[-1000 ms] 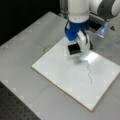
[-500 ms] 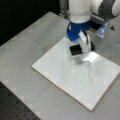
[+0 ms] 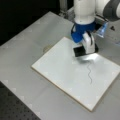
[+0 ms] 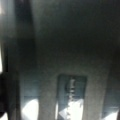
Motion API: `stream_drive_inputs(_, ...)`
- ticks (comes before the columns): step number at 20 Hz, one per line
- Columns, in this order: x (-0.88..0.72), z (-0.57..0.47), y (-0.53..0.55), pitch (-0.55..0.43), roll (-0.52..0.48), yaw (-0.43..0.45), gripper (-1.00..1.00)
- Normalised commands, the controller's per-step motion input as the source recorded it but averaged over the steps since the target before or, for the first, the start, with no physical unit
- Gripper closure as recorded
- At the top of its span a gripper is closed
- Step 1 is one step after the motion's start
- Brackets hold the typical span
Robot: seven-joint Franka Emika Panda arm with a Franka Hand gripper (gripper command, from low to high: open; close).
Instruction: Erasing curve lines
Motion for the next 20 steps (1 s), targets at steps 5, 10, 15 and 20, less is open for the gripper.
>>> stream_drive_inputs(5,-0.36,-0.29,0.21,-0.327,0.061,-0.097,1.00)
stream_drive_inputs(10,-0.33,-0.30,0.12,-0.313,0.092,-0.051,1.00)
stream_drive_inputs(15,-0.25,-0.28,0.05,-0.276,0.100,-0.042,1.00)
stream_drive_inputs(20,-0.15,-0.29,0.01,-0.252,0.093,-0.037,1.00)
